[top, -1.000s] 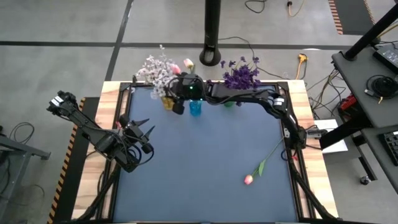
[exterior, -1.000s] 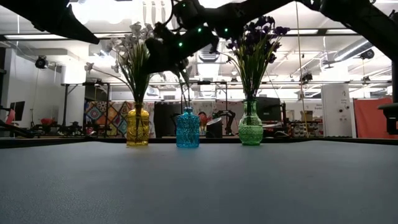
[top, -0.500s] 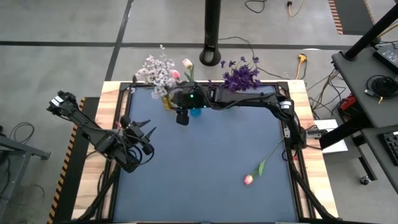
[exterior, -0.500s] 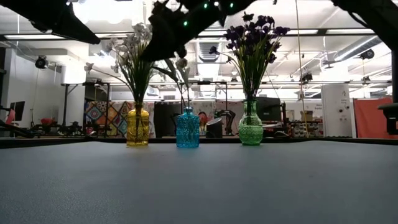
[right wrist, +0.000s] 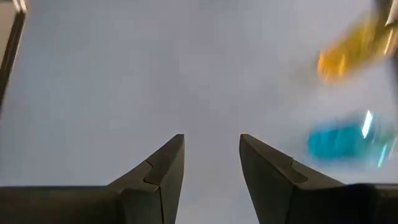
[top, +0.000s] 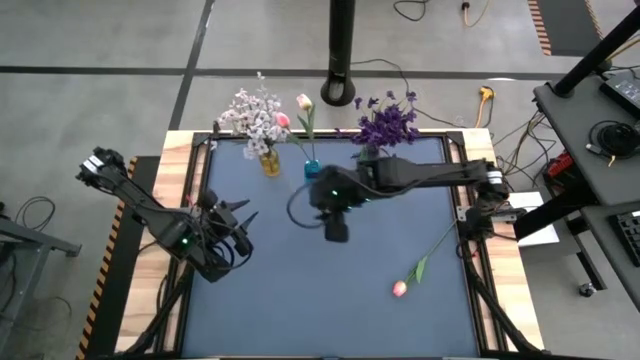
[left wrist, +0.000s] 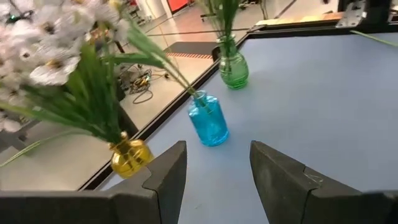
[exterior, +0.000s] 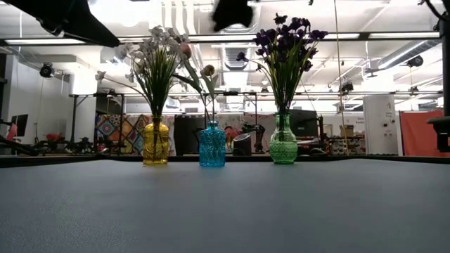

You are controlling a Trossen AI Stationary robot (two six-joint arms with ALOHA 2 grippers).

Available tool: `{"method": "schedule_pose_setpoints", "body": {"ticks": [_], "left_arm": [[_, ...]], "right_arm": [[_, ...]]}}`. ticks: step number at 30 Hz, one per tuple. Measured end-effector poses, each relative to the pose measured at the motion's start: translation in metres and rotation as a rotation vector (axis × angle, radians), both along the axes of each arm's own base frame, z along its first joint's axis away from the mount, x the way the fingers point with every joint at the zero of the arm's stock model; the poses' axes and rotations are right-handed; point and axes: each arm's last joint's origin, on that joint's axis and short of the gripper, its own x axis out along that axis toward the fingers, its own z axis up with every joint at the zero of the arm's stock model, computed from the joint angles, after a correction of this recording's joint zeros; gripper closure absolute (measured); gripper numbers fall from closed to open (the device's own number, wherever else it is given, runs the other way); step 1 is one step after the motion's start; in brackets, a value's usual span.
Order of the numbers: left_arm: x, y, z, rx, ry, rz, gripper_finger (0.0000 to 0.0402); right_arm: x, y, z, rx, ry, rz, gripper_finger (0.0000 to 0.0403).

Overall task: Sort flowers into vase by color
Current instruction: Put the pink flower into the blue vase

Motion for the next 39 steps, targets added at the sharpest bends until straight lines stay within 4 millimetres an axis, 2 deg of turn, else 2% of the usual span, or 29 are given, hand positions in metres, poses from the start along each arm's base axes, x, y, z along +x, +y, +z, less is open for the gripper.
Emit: {"method": "schedule_pose_setpoints", "body": {"ticks": [6,13,19,25,31,35,39], "left_arm": [[0.017,-0.014,-0.004,0.043,0.056,-0.082,0.0242],[0.036,-0.031,-0.006,0.135,0.150,-0.247,0.0242],[0.040,-0.034,-0.008,0.178,0.174,-0.270,0.0242],[0.040,-0.034,-0.008,0.203,0.187,-0.272,0.0242],[0.041,-0.032,-0.007,0.209,0.189,-0.266,0.0242],[0.042,-0.030,-0.006,0.203,0.185,-0.255,0.0242],[0.043,-0.030,-0.006,0.196,0.175,-0.252,0.0242]], "right_arm": [[-0.044,0.011,-0.003,0.144,0.278,-0.276,0.0245],[-0.090,0.024,-0.030,0.192,0.465,-0.498,0.0198],[-0.139,0.054,-0.066,0.096,0.616,-0.302,0.0178],[-0.176,0.079,-0.117,-0.003,0.761,-0.261,0.0183],[-0.190,0.095,-0.158,-0.050,0.726,-0.172,0.0184],[-0.192,0.096,-0.172,-0.049,0.709,-0.136,0.0184],[-0.195,0.099,-0.177,-0.041,0.705,-0.097,0.0184]]}}
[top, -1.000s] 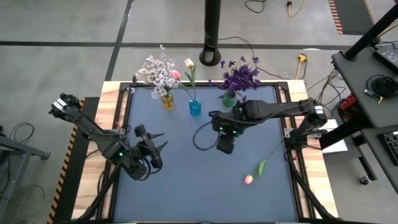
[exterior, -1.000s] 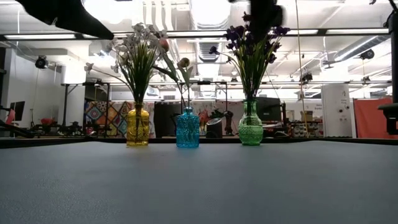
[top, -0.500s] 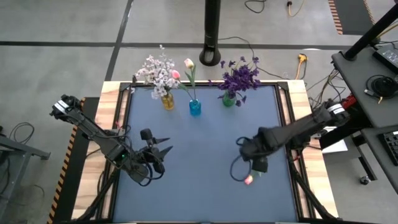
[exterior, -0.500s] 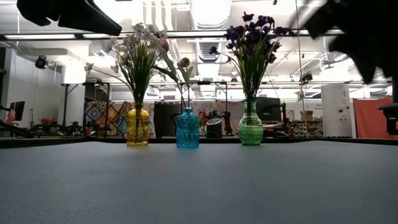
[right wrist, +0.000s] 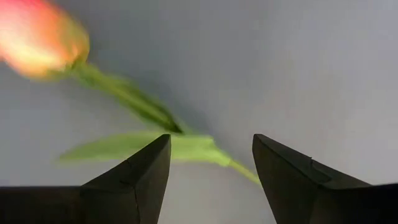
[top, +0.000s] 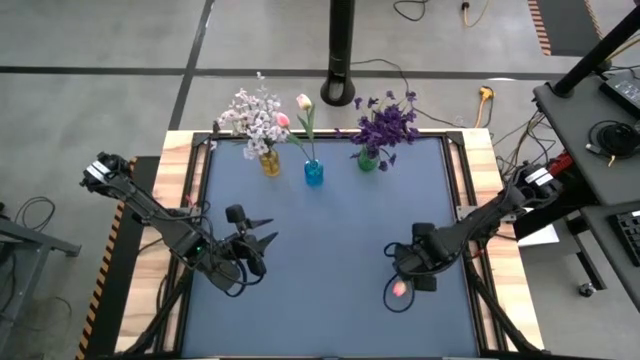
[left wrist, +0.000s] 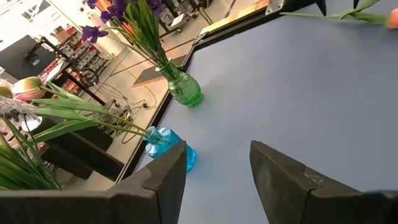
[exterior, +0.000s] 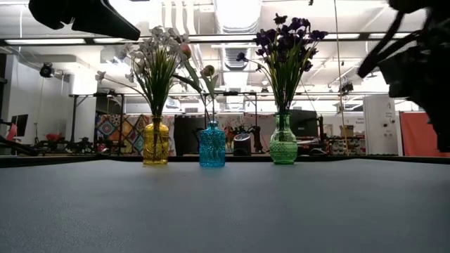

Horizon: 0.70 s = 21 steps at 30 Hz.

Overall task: Sort flowers into vase by color
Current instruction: Put the pink flower into the blue vase

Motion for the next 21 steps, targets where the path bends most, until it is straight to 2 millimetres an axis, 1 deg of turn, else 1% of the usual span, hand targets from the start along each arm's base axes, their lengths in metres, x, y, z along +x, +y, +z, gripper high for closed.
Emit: {"method": "schedule_pose_setpoints", "body": {"ticks": [4,8,12,15,18,21], "left_arm": [[0.000,0.000,0.001,-0.012,-0.012,0.002,0.0242],[0.003,-0.002,0.004,-0.045,-0.052,0.001,0.0242],[0.006,-0.005,0.017,-0.101,-0.085,-0.011,0.0242],[0.008,-0.008,0.026,-0.140,-0.091,-0.040,0.0242],[0.009,-0.009,0.030,-0.162,-0.094,-0.058,0.0242],[0.009,-0.009,0.031,-0.176,-0.102,-0.054,0.0242]], "right_arm": [[-0.006,0.006,-0.007,0.000,0.029,0.037,0.0184],[-0.008,0.011,-0.022,-0.039,0.060,0.074,0.0184],[-0.005,0.013,-0.034,-0.066,0.101,0.117,0.0184],[-0.003,0.014,-0.039,-0.067,0.111,0.152,0.0185],[-0.002,0.015,-0.041,-0.067,0.116,0.165,0.0199],[-0.002,0.015,-0.041,-0.058,0.111,0.164,0.0230]]}}
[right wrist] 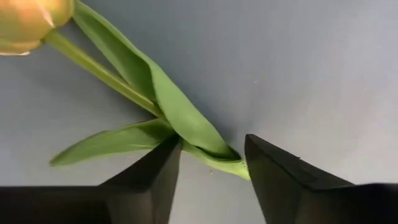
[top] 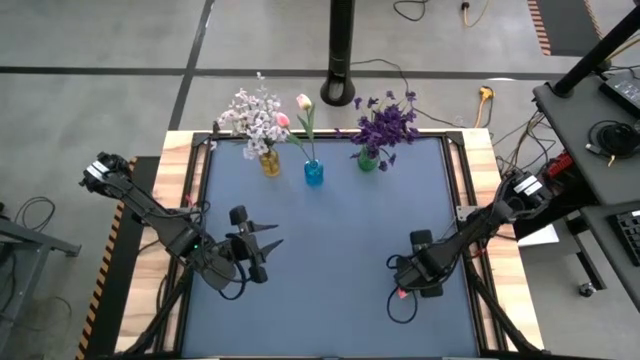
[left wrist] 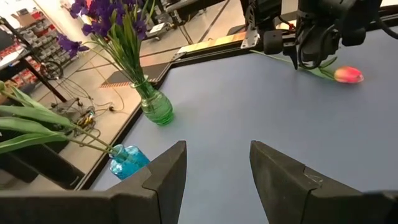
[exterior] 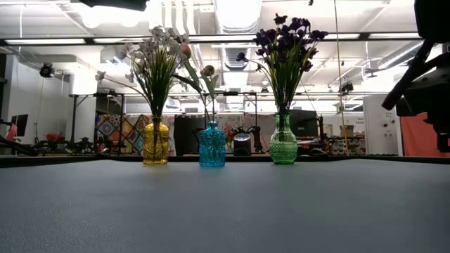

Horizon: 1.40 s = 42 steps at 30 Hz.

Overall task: Sort flowers into vase by color
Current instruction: Put the pink flower into the blue vase

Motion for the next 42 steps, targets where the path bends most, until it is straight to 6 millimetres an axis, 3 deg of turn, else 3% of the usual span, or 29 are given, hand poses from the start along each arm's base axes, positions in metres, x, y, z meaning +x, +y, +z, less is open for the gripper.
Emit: {"method": "schedule_pose_setpoints", "body": {"ticks": [9,15,20,27,35,42], "left_arm": [[0.000,0.000,-0.001,0.000,0.002,0.001,0.0242],[-0.001,0.001,-0.002,0.007,0.010,0.001,0.0242],[-0.001,0.001,-0.002,0.007,0.010,0.002,0.0242],[-0.001,0.001,-0.003,0.011,0.015,0.002,0.0242],[-0.001,0.001,-0.003,0.019,0.024,0.002,0.0242],[-0.002,0.001,-0.004,0.023,0.029,0.002,0.0242]], "right_arm": [[0.002,0.002,0.000,0.032,-0.014,0.020,0.0342],[0.009,0.004,0.013,0.013,-0.077,0.013,0.0380],[0.028,0.003,0.047,0.040,-0.234,-0.025,0.0383],[0.068,-0.018,0.110,0.024,-0.721,-0.037,0.0384],[0.095,-0.066,0.175,0.024,-1.206,-0.027,0.0384],[0.110,-0.108,0.204,0.032,-1.540,0.077,0.0384]]}}
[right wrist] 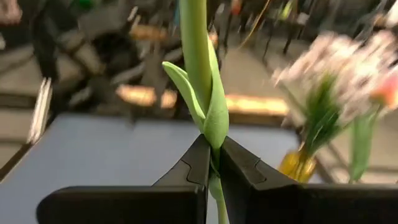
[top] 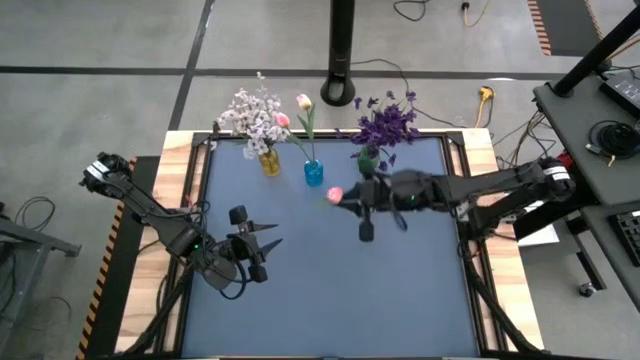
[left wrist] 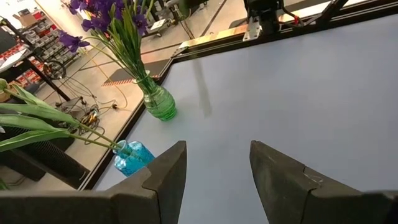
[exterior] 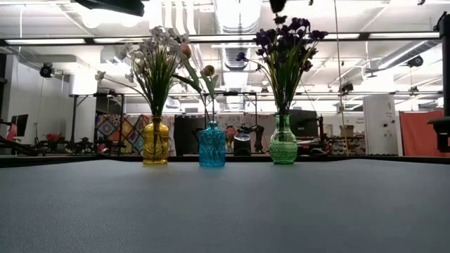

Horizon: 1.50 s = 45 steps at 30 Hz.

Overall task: Sort flowers into vase by color
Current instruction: Put the pink flower into the blue vase

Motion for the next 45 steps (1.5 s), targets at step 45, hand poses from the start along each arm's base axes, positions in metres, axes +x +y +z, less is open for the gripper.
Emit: {"method": "schedule_pose_setpoints", "body": {"ticks": [45], "left_arm": [[-0.001,0.001,-0.001,0.006,0.002,0.010,0.0242]], "right_arm": [[0.023,-0.095,-0.042,-0.118,-0.242,-0.241,0.0385]]}}
